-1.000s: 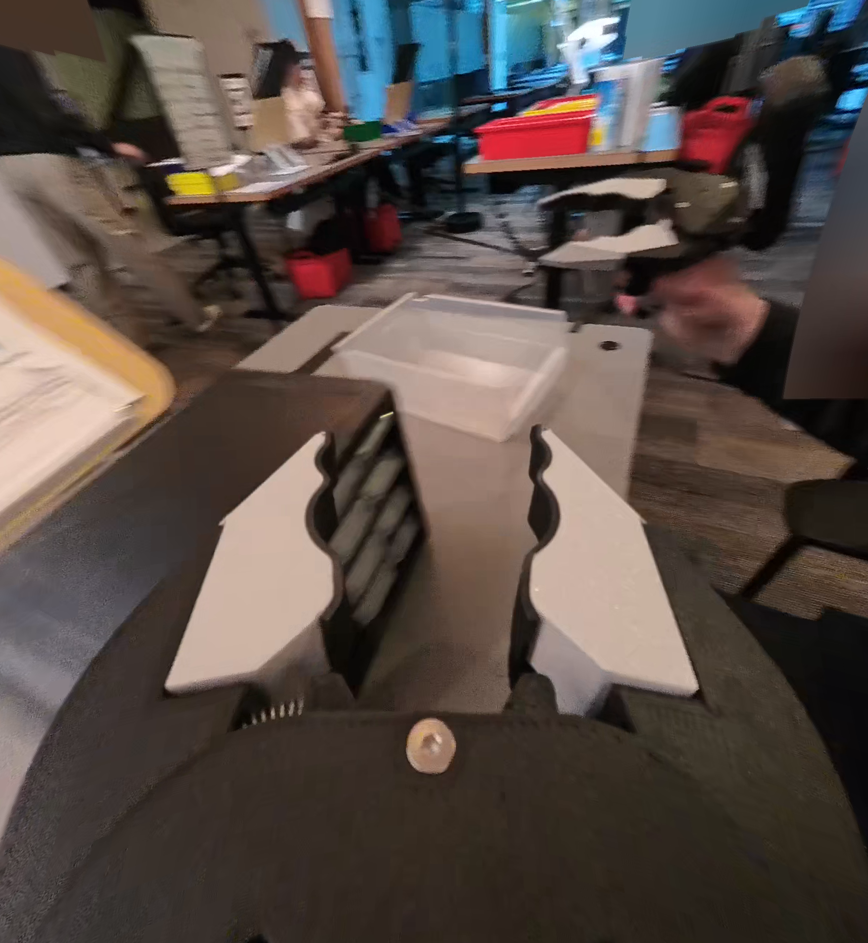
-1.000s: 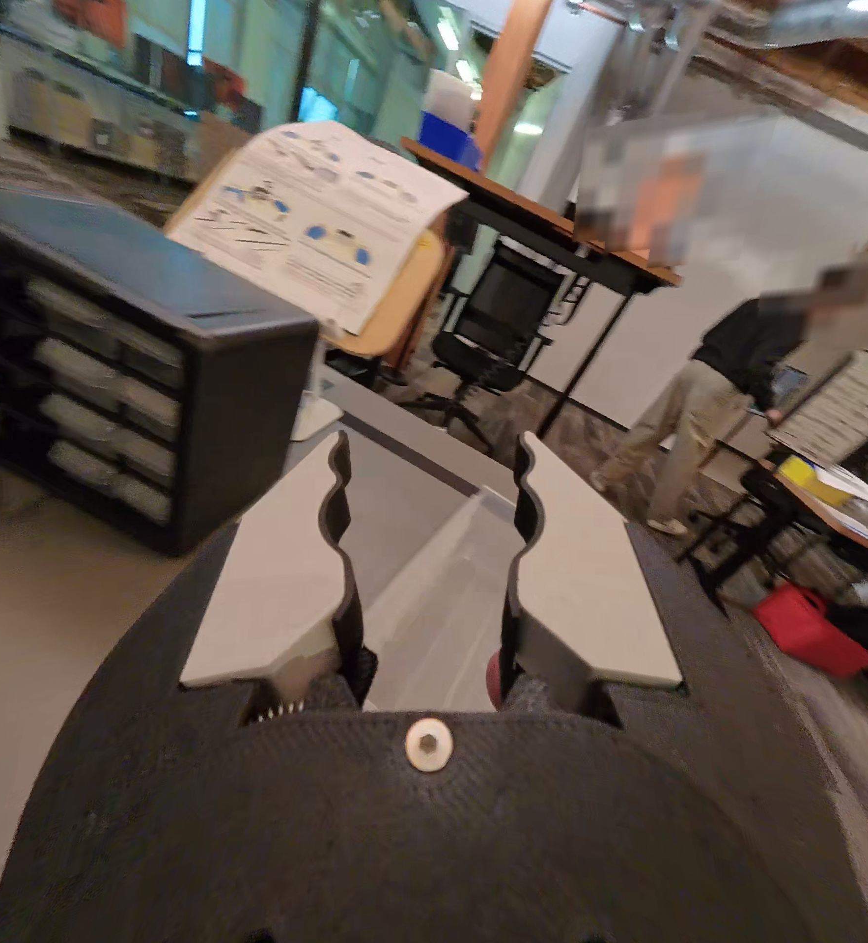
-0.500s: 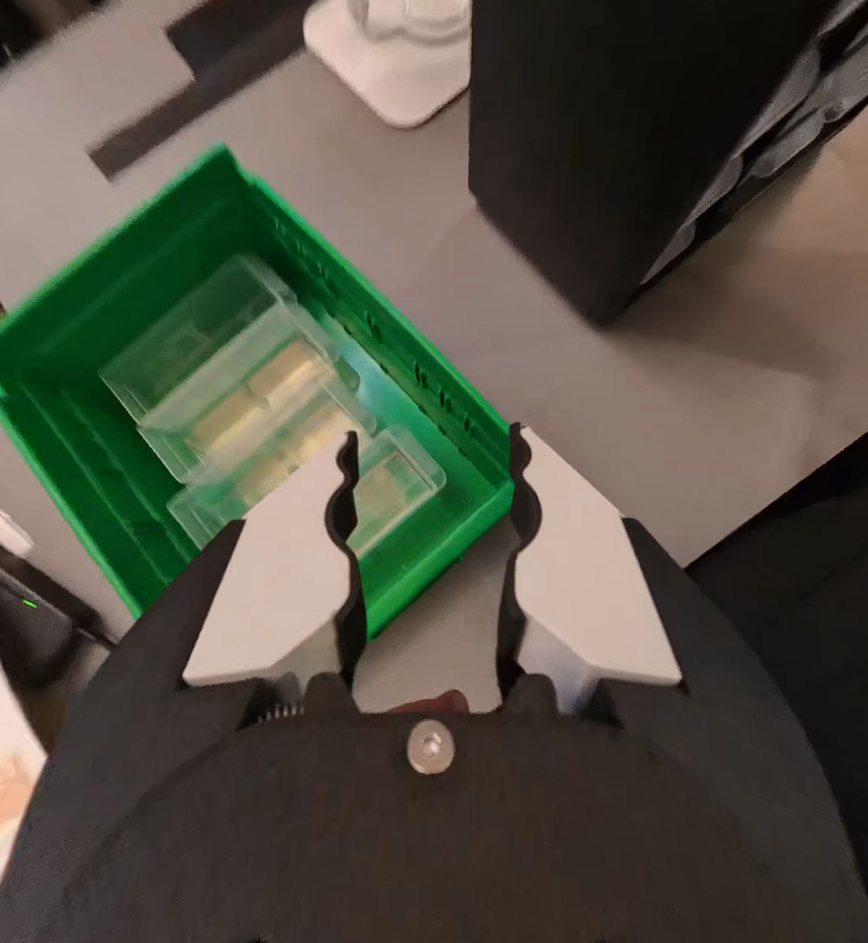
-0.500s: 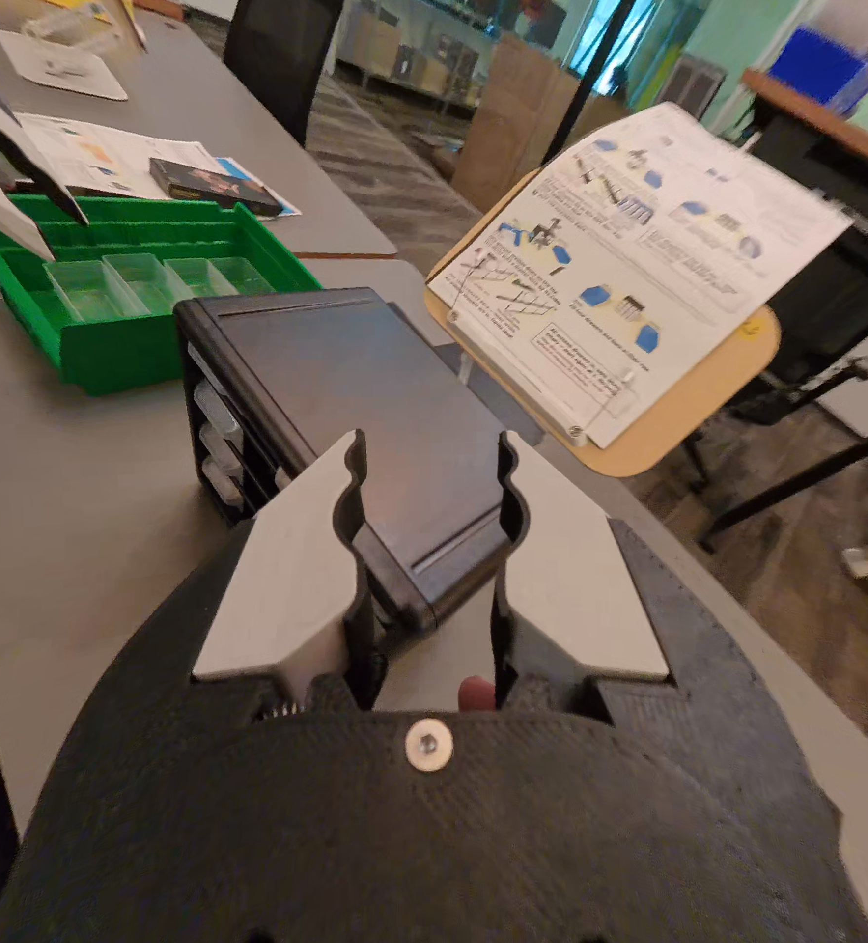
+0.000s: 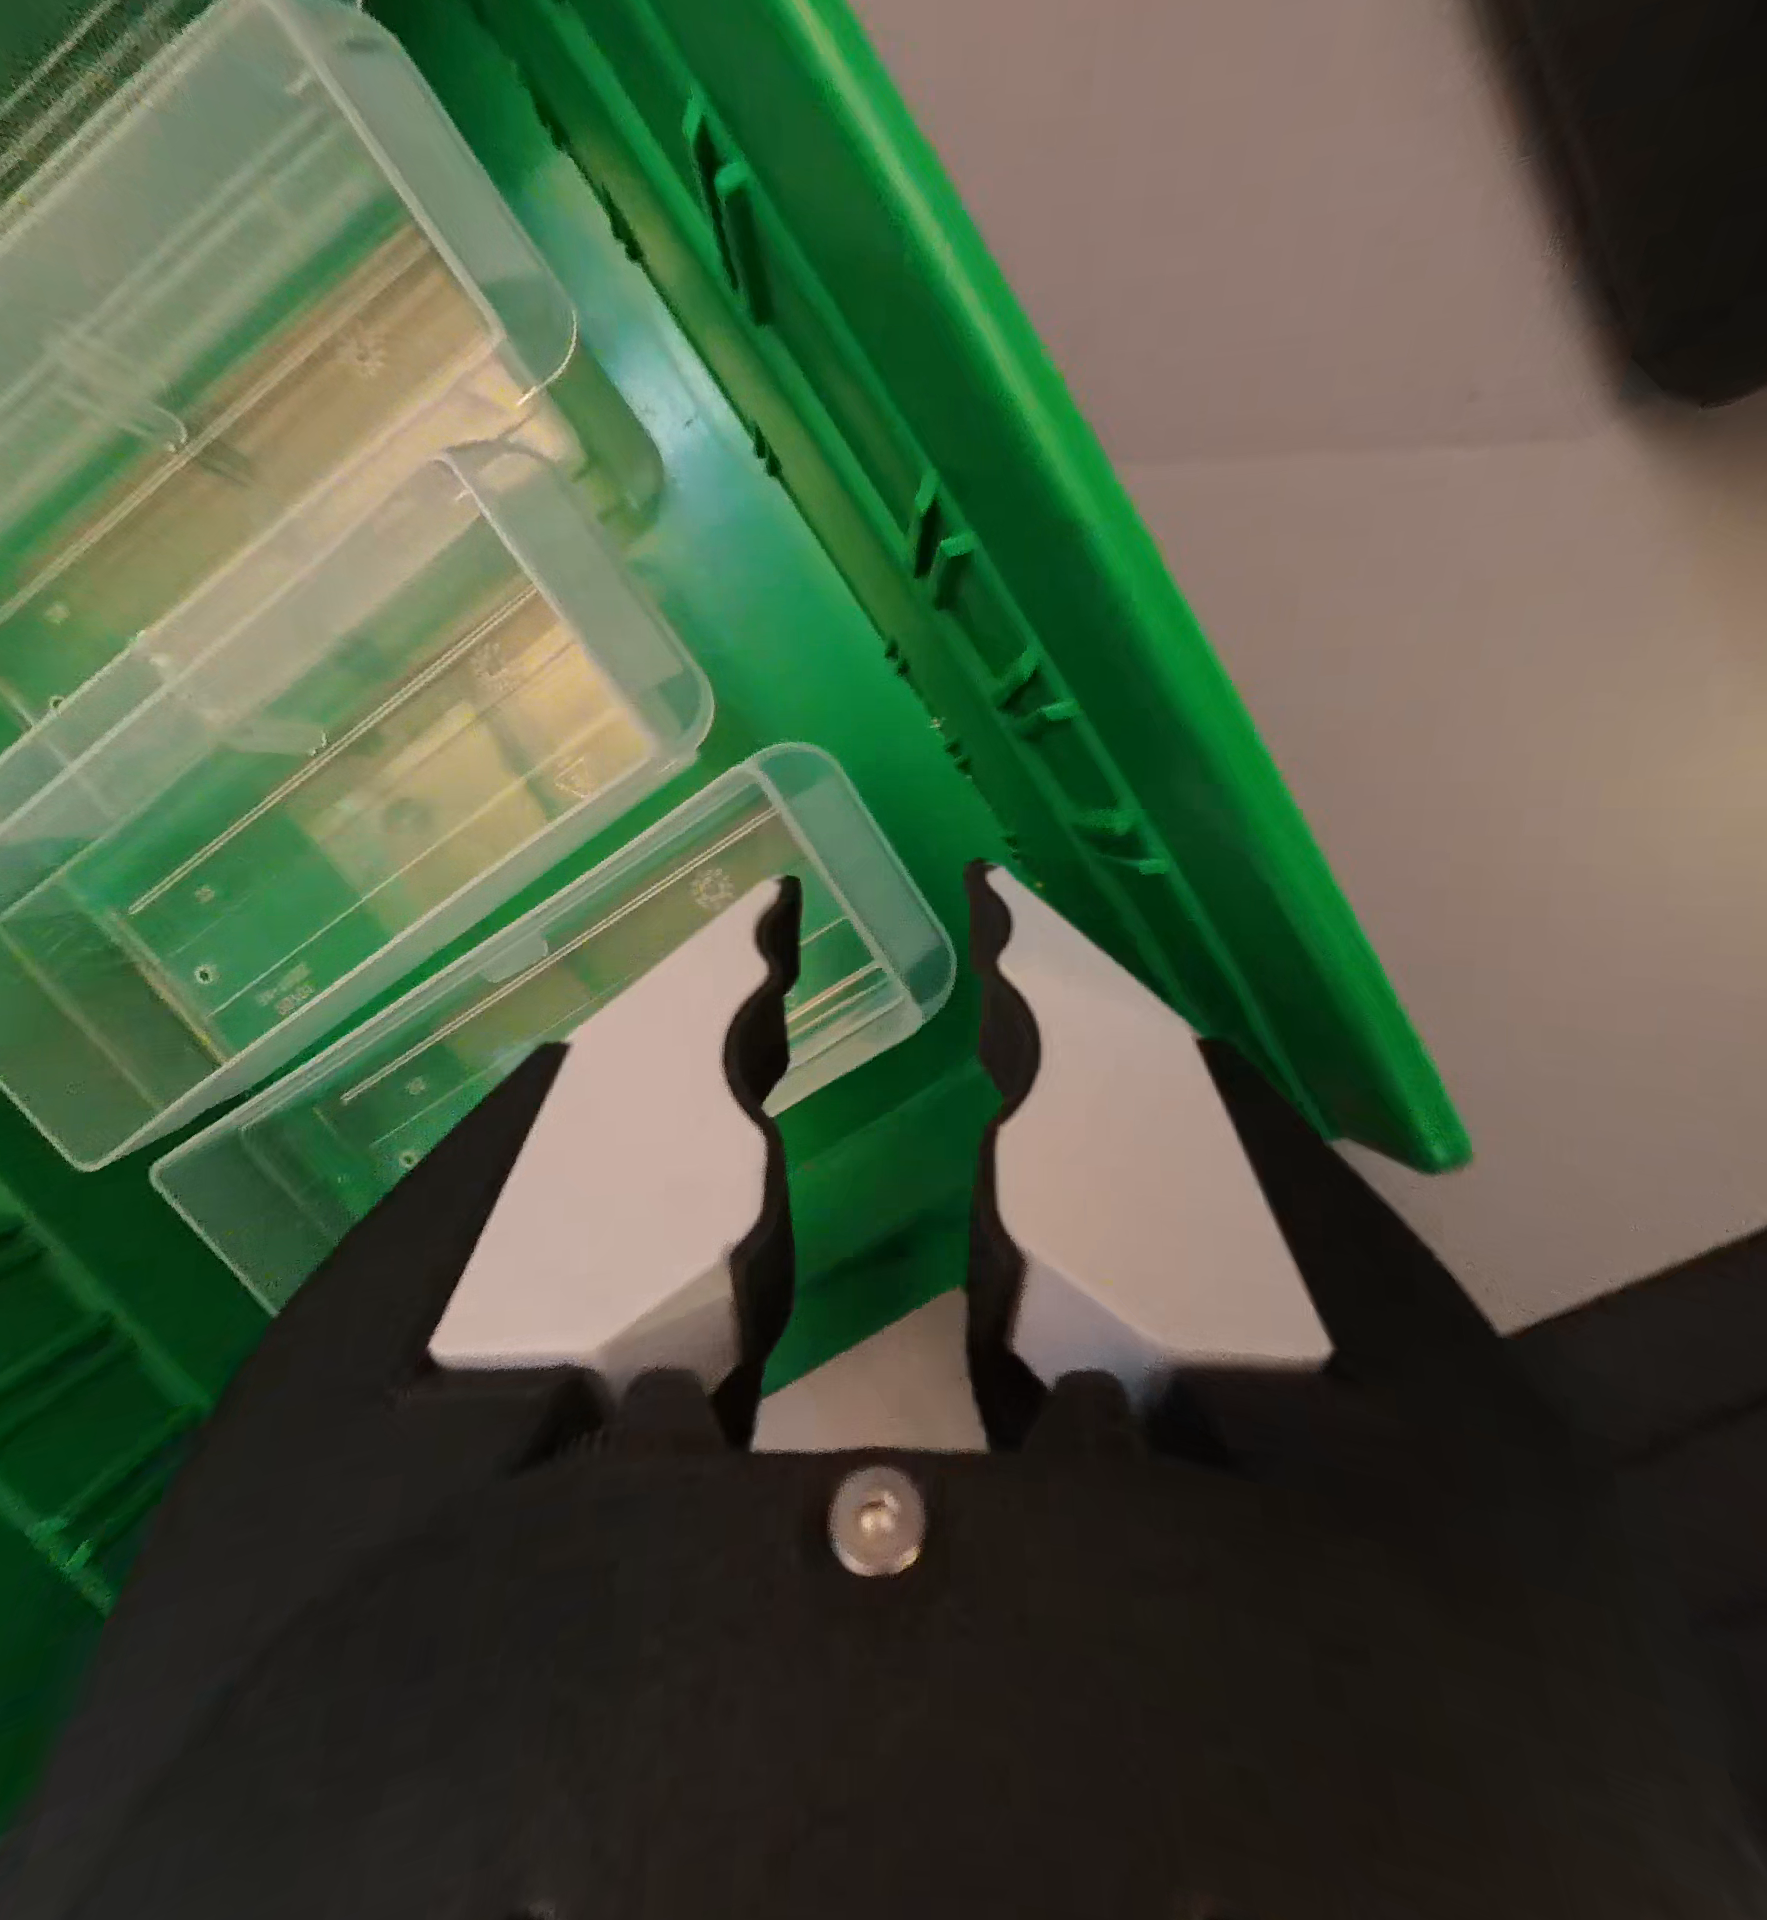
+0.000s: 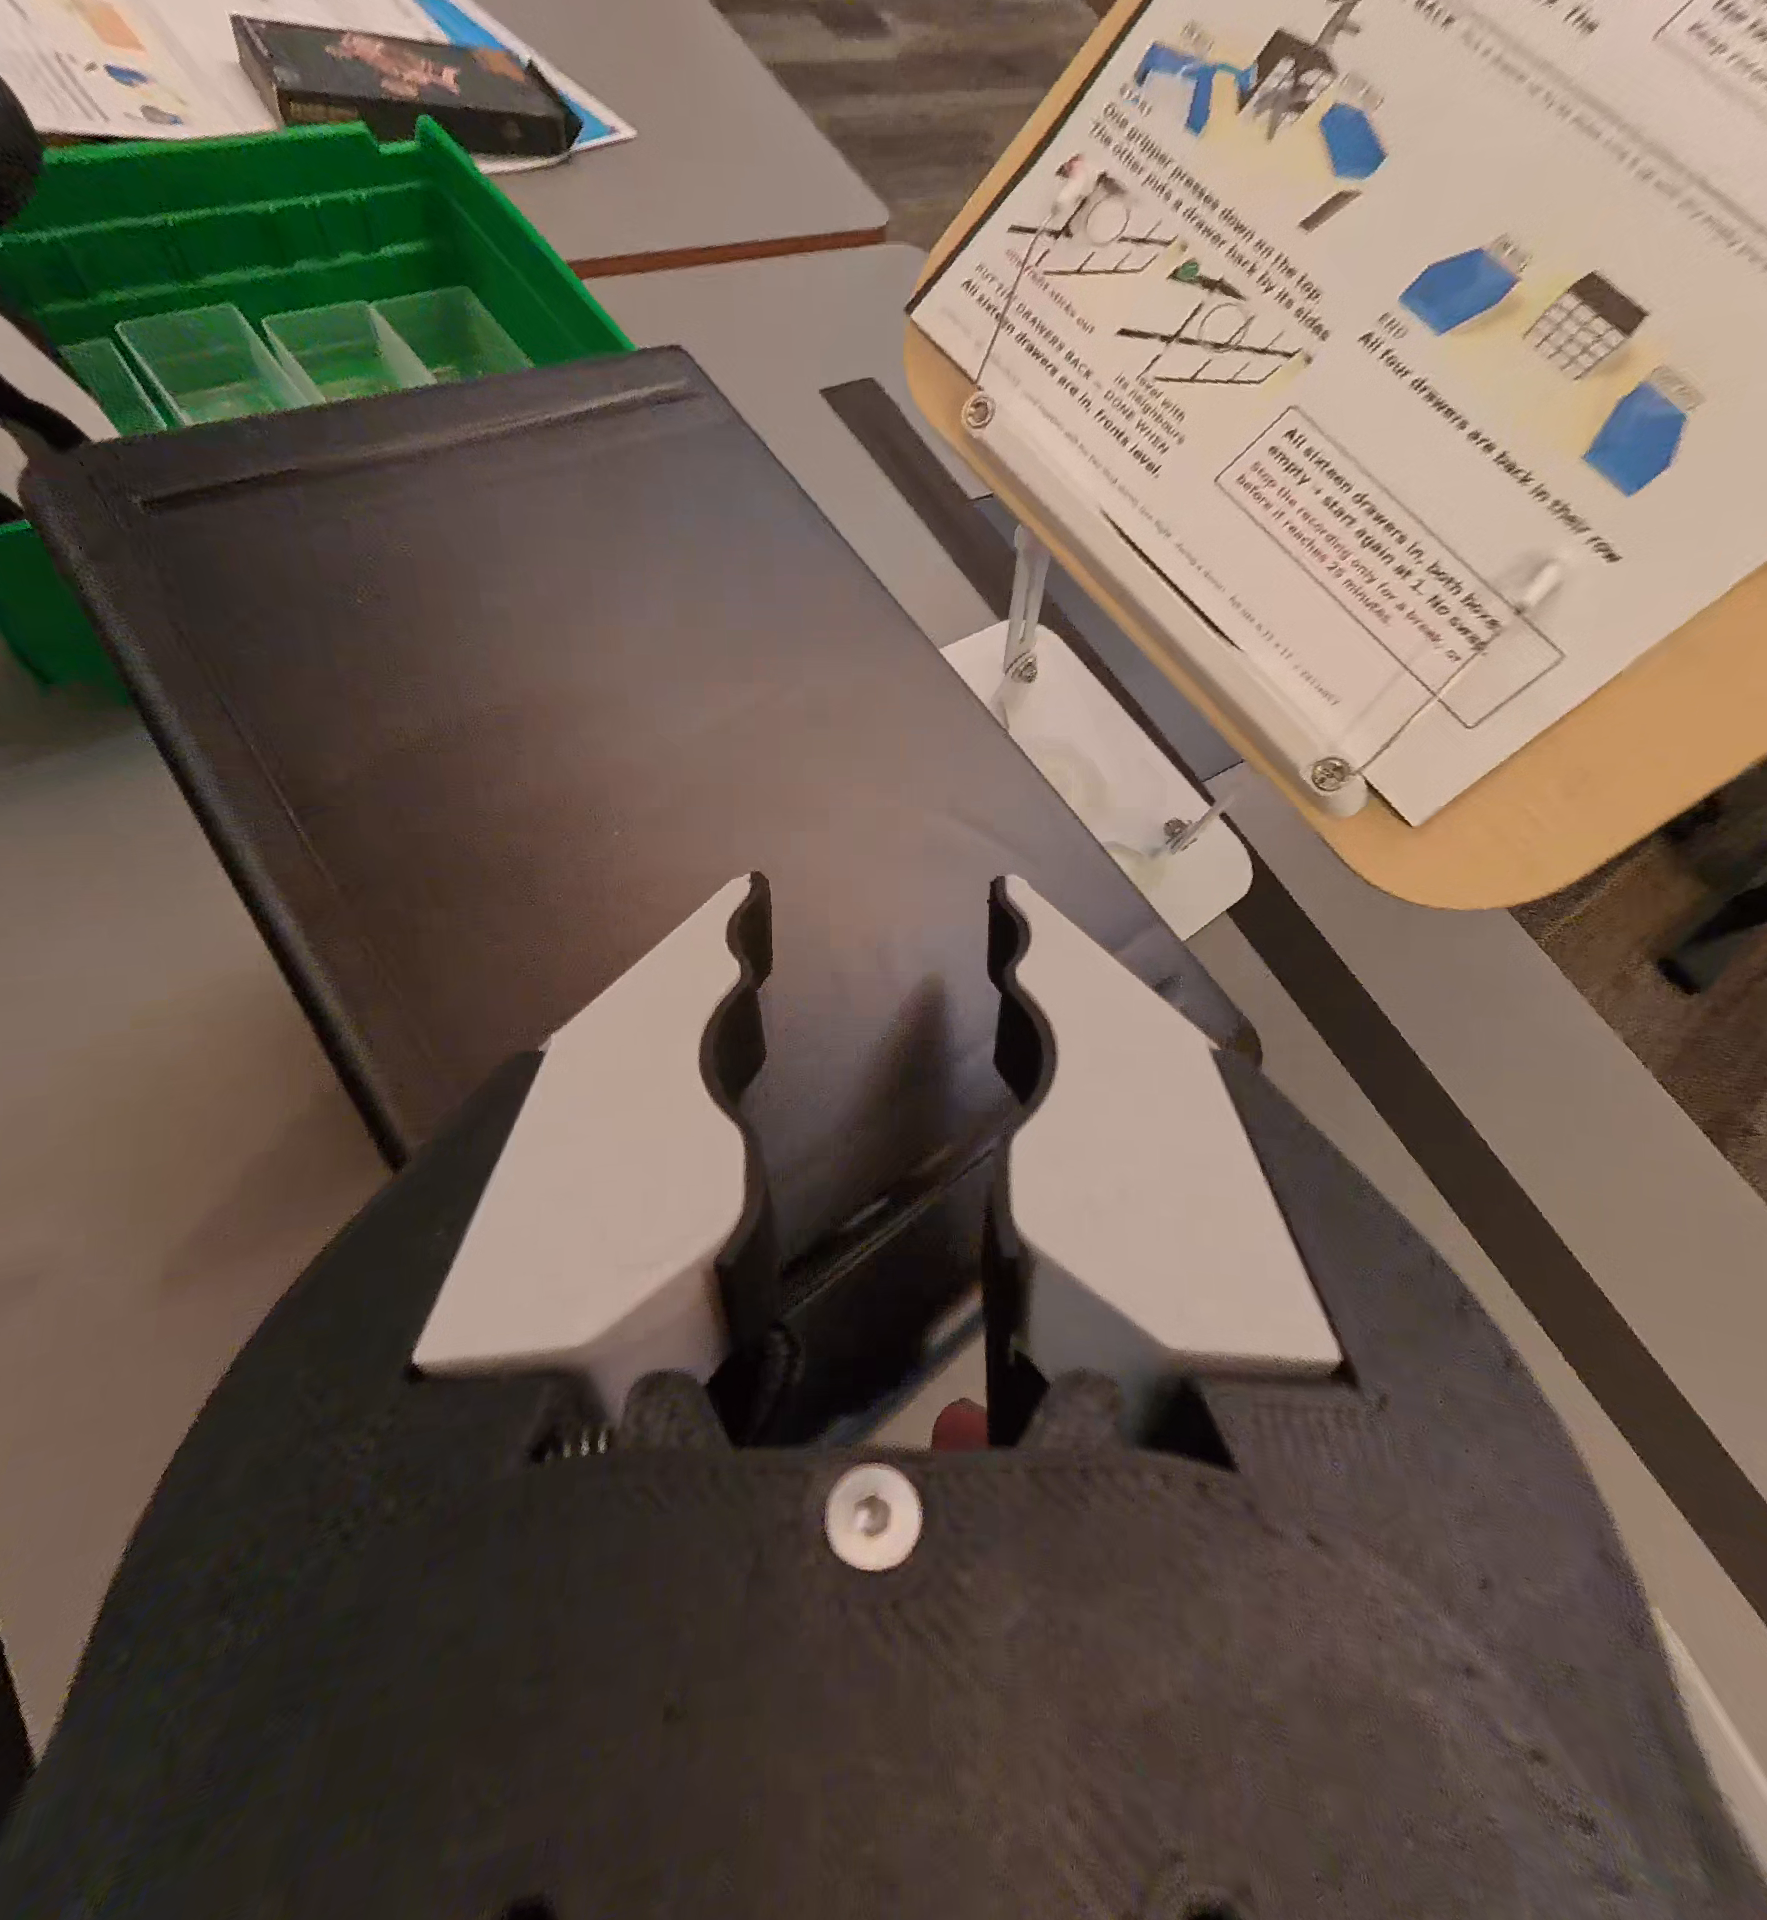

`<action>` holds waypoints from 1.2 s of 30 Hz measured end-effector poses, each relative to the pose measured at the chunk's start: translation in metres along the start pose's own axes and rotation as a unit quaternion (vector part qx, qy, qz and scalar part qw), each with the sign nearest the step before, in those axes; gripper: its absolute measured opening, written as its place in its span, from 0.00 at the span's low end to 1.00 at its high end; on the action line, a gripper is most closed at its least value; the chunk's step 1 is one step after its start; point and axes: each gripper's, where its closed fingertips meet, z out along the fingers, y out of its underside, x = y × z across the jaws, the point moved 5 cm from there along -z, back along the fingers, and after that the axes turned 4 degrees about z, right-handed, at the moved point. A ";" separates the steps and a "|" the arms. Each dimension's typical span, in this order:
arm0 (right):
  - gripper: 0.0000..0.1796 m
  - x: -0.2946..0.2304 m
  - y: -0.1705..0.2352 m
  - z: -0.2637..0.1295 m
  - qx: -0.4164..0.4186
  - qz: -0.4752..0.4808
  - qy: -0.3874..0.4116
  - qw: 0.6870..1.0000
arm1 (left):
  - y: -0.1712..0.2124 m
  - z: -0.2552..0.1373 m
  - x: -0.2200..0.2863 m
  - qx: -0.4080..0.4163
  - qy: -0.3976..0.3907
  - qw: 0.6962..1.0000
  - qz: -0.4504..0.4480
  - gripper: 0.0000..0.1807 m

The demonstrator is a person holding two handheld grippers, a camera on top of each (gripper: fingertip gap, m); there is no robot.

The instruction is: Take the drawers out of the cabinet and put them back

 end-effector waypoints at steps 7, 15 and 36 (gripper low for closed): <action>0.15 0.000 -0.006 0.024 -0.024 -0.023 -0.021 0.999 | 0.001 -0.001 -0.004 0.004 -0.009 1.000 0.002 0.09; 0.02 0.003 -0.009 0.034 -0.023 -0.017 -0.054 0.998 | 0.005 -0.049 0.014 0.035 -0.010 0.997 0.061 0.07; 0.00 0.012 -0.012 0.041 -0.012 0.017 -0.030 0.999 | 0.027 -0.081 0.209 0.006 0.124 0.857 0.500 0.07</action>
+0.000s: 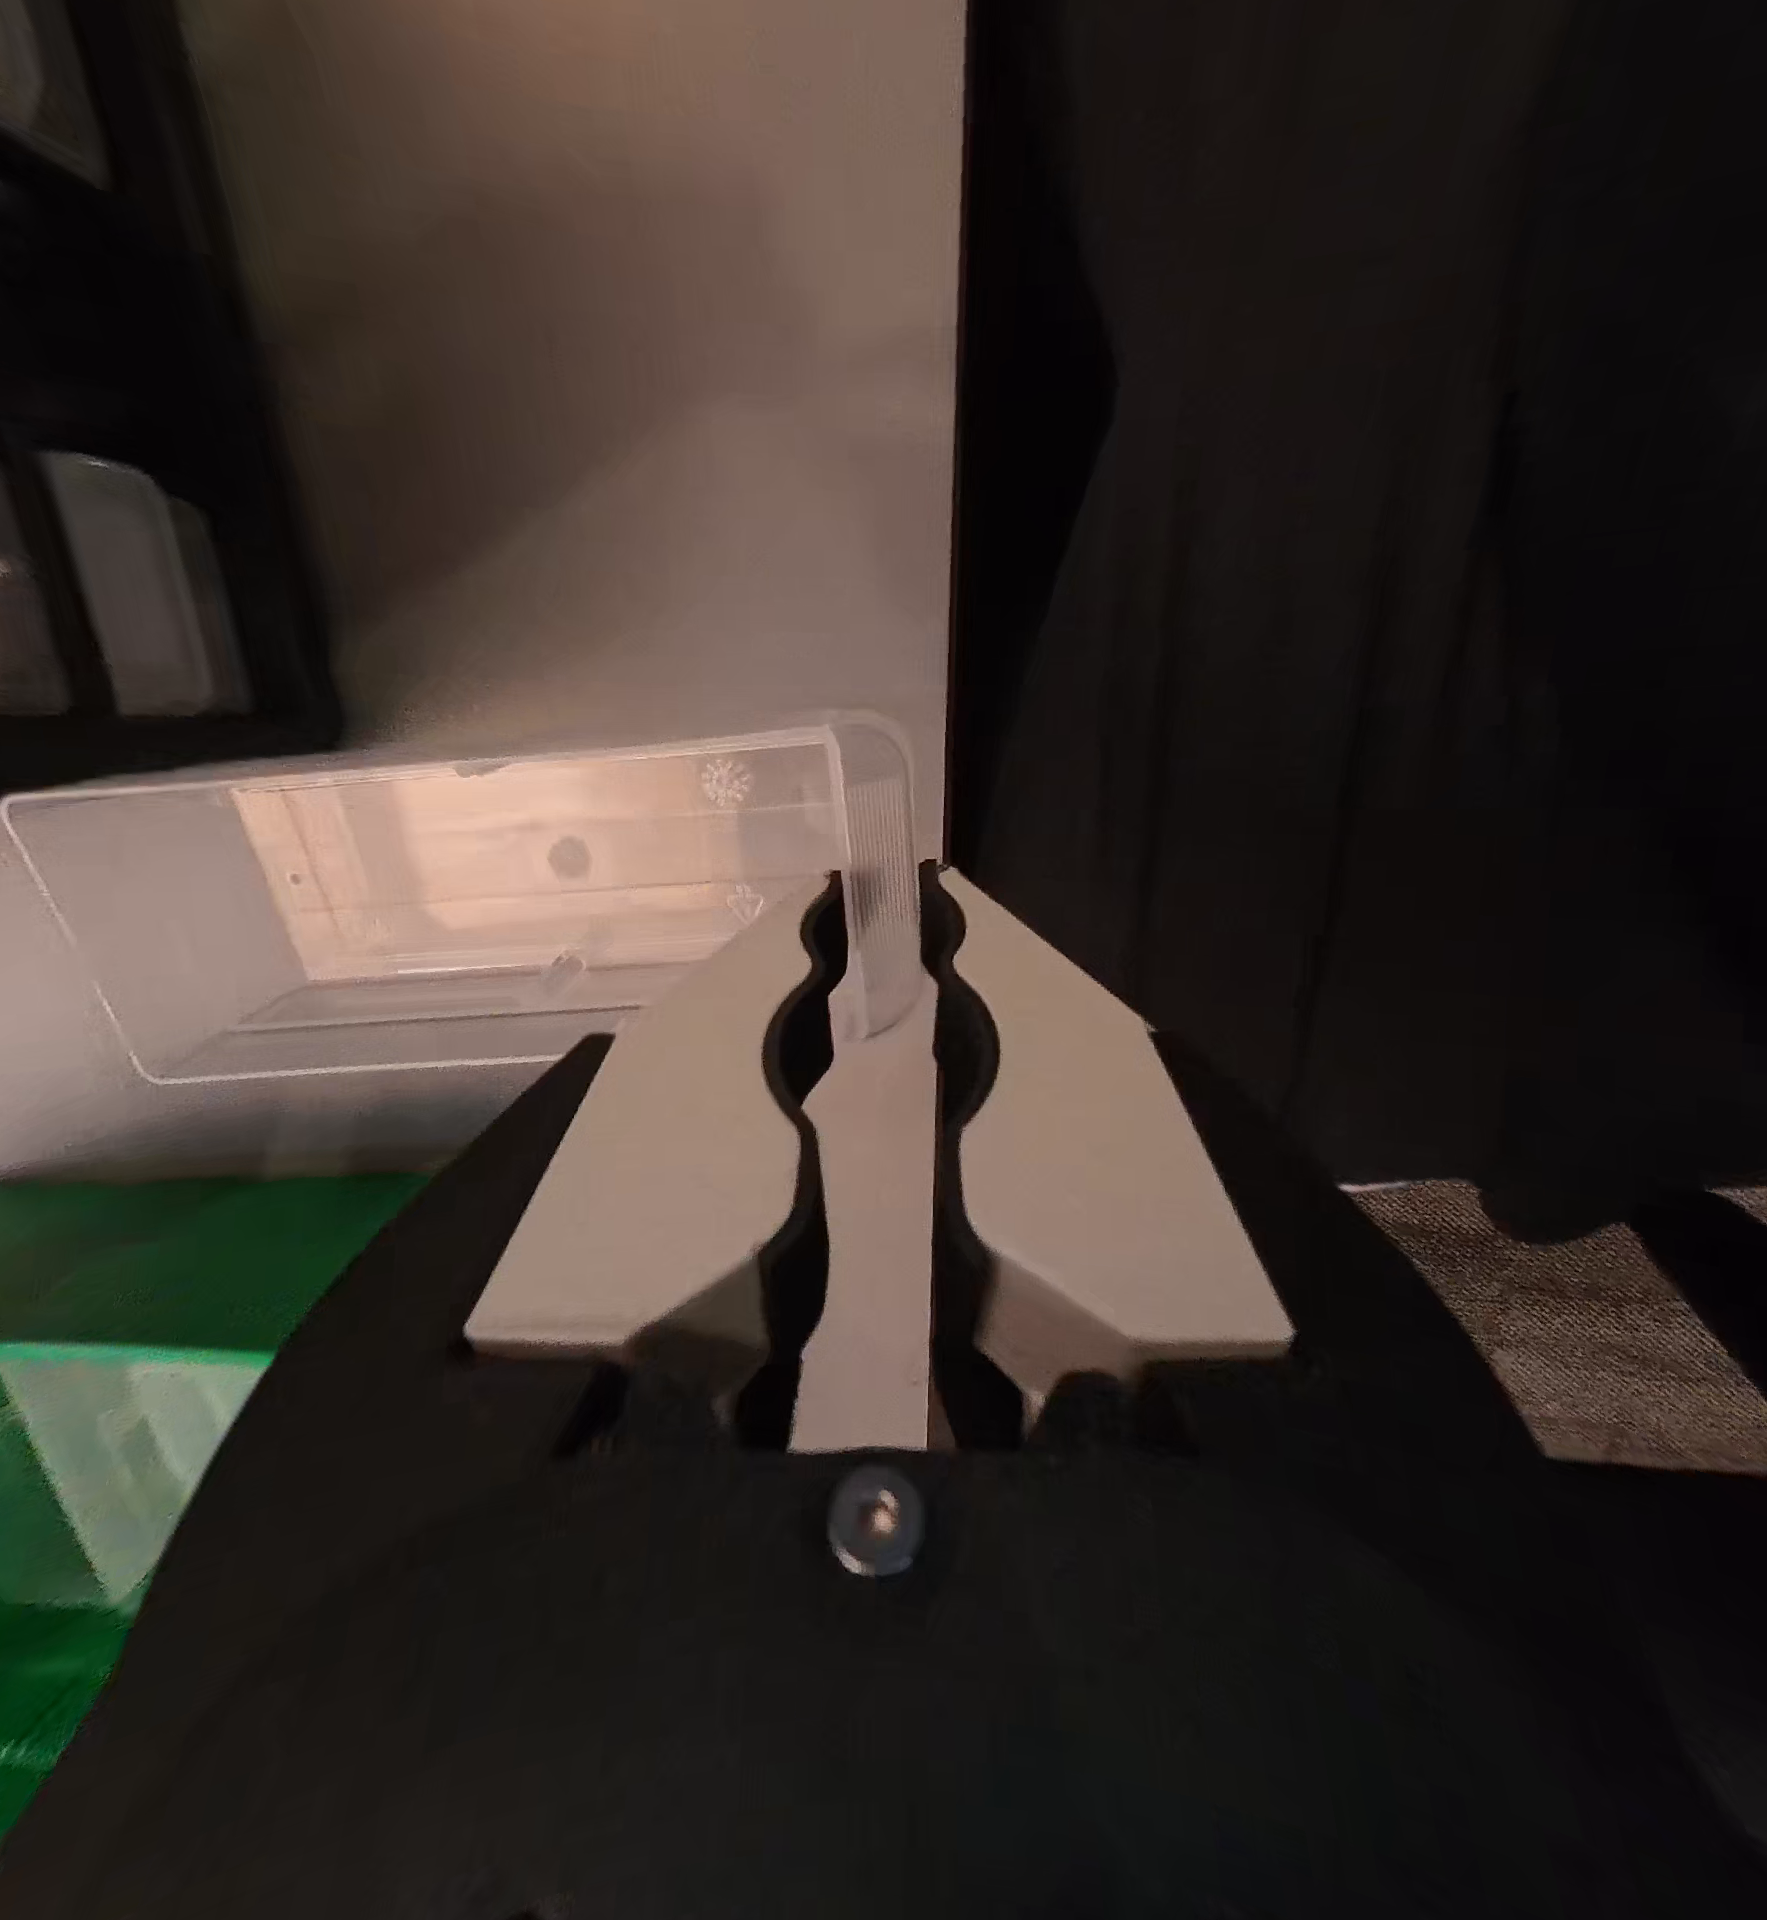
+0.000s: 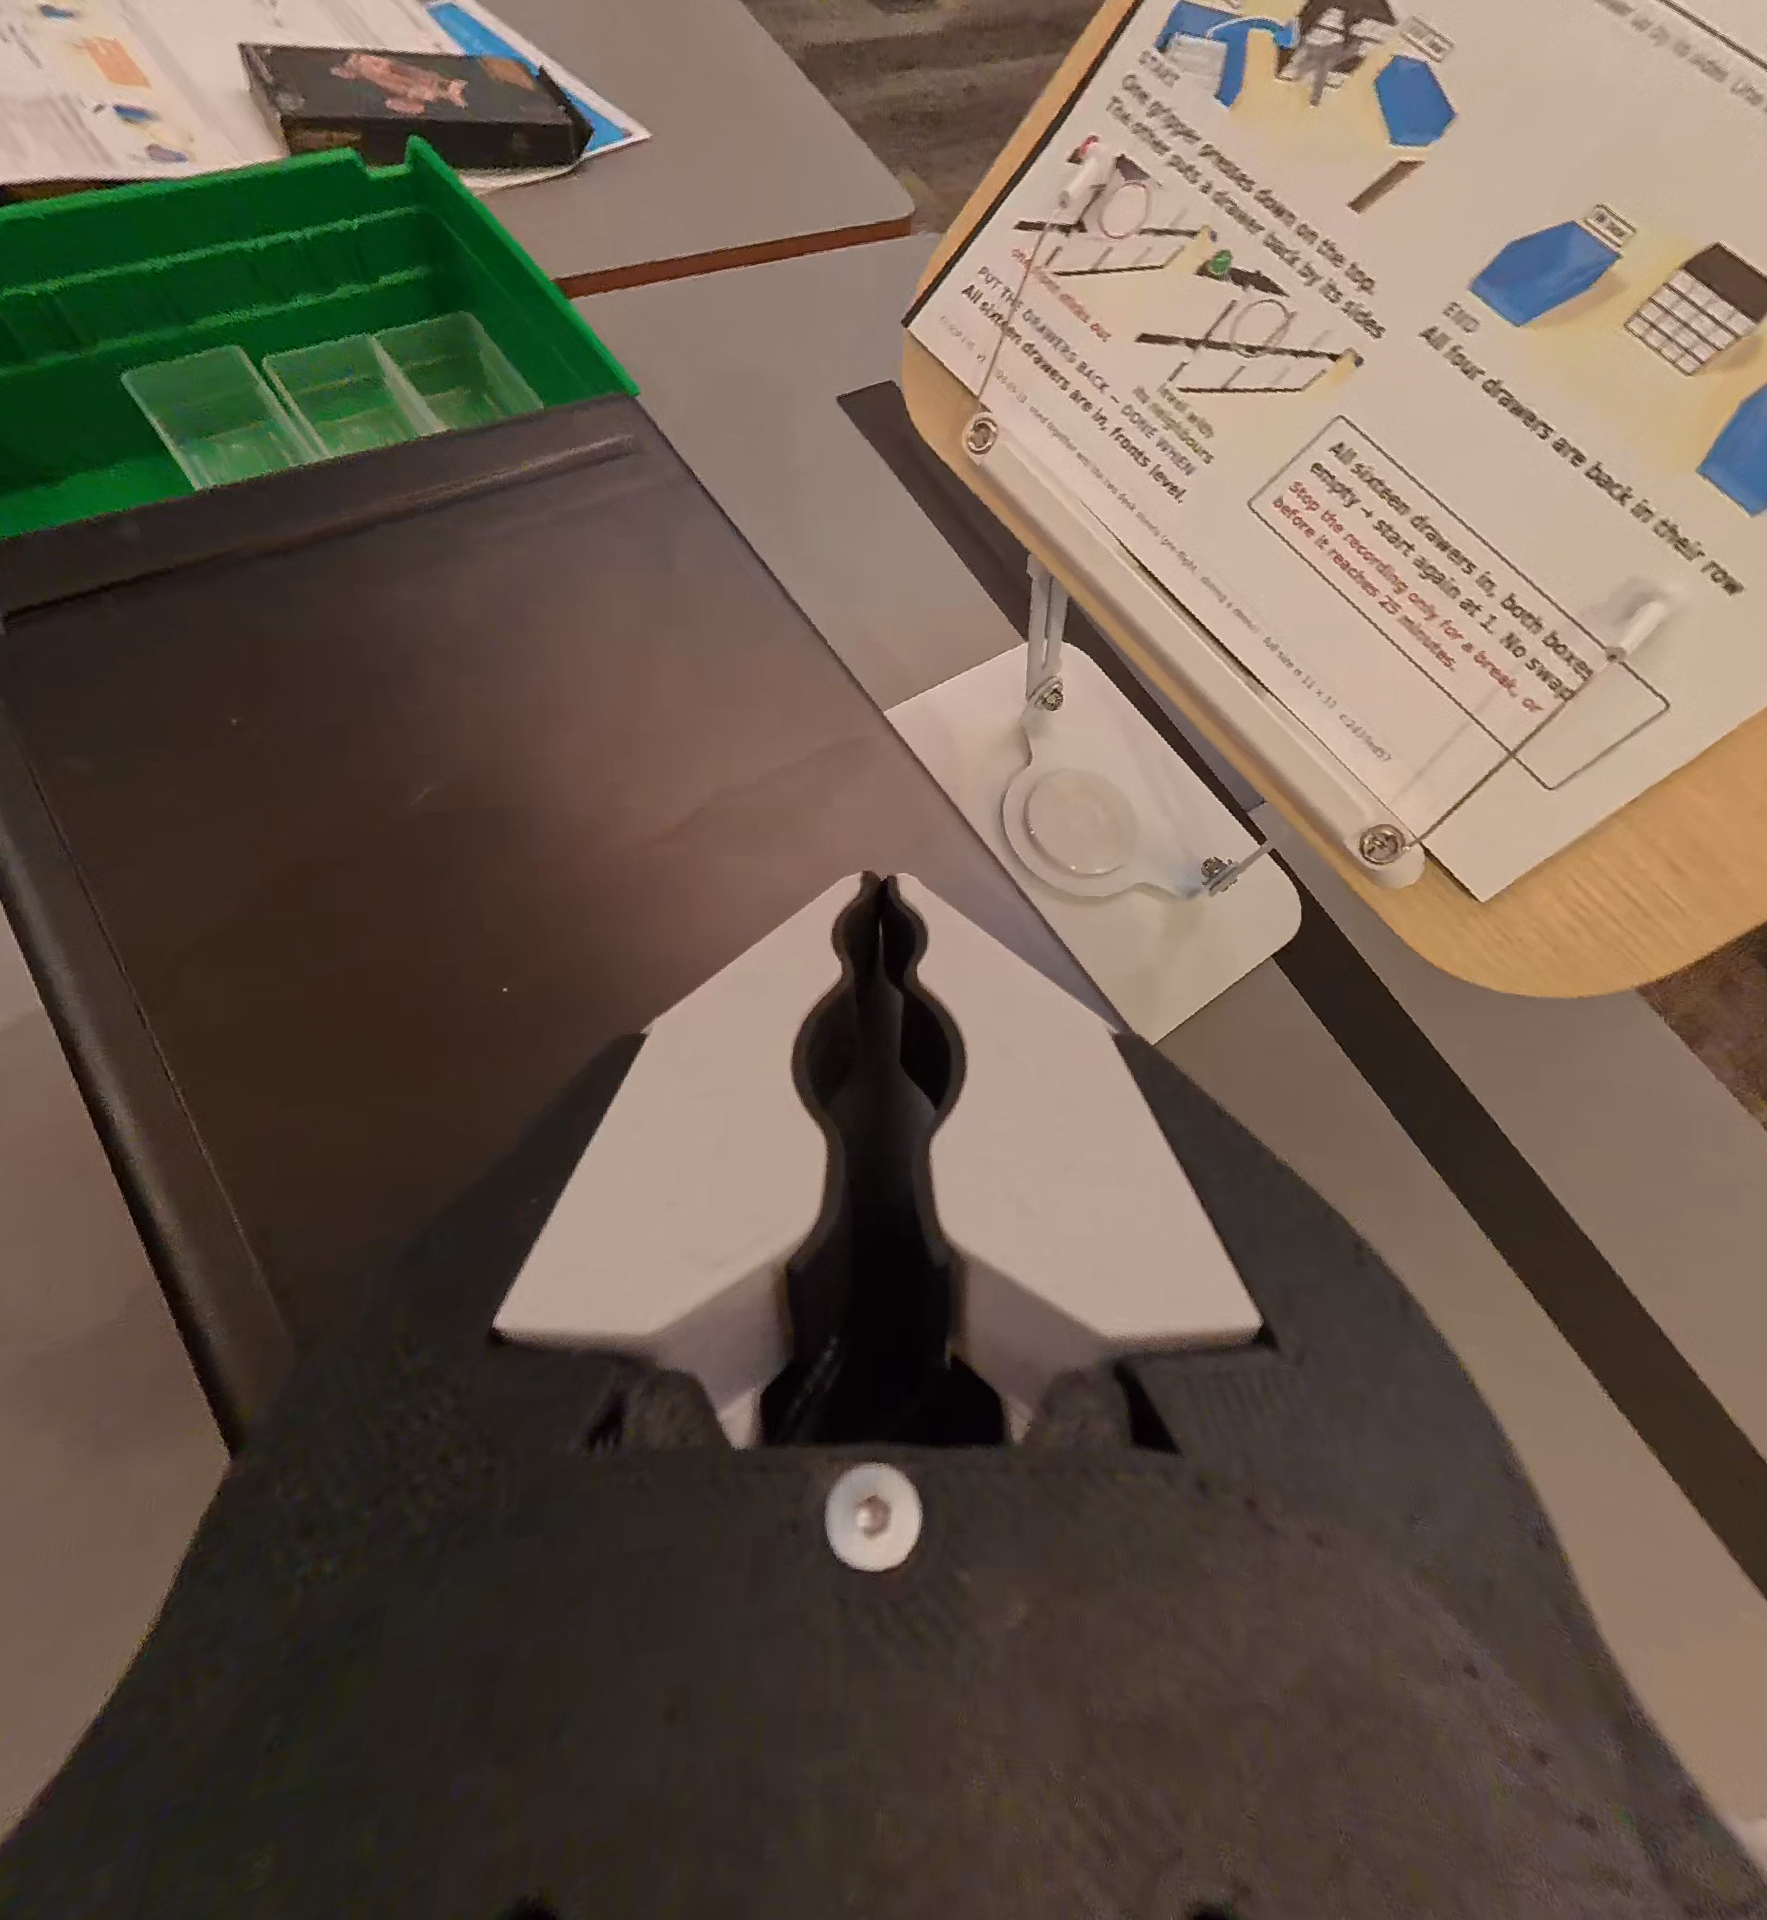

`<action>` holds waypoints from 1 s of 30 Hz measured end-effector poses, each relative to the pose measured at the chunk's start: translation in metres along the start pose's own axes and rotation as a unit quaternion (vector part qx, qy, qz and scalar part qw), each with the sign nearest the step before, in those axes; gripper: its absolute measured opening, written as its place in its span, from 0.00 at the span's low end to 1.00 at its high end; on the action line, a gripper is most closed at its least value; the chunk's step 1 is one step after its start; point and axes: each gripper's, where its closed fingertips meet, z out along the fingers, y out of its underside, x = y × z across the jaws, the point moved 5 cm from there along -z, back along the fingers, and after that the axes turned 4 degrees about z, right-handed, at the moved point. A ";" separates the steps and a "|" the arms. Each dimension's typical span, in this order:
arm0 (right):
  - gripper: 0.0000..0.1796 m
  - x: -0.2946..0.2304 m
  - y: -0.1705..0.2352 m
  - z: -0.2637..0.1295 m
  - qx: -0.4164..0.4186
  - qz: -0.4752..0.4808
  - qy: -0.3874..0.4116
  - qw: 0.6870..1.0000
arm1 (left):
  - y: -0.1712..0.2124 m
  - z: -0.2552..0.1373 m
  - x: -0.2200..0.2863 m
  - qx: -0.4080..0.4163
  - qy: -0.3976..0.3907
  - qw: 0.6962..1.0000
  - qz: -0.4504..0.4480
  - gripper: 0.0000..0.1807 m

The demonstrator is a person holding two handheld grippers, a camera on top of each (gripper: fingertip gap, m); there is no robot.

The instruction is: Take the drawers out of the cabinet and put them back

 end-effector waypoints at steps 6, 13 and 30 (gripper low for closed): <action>0.00 -0.012 -0.001 0.002 -0.014 0.042 0.034 0.998 | 0.008 0.027 -0.007 -0.002 0.020 1.000 0.022 0.07; 0.00 -0.021 -0.004 0.004 -0.012 0.050 0.059 0.997 | 0.033 0.061 -0.014 -0.056 0.041 0.996 0.054 0.07; 0.00 -0.021 -0.004 0.003 0.000 0.049 0.058 0.997 | 0.025 0.076 -0.019 0.104 -0.184 0.833 -0.511 0.84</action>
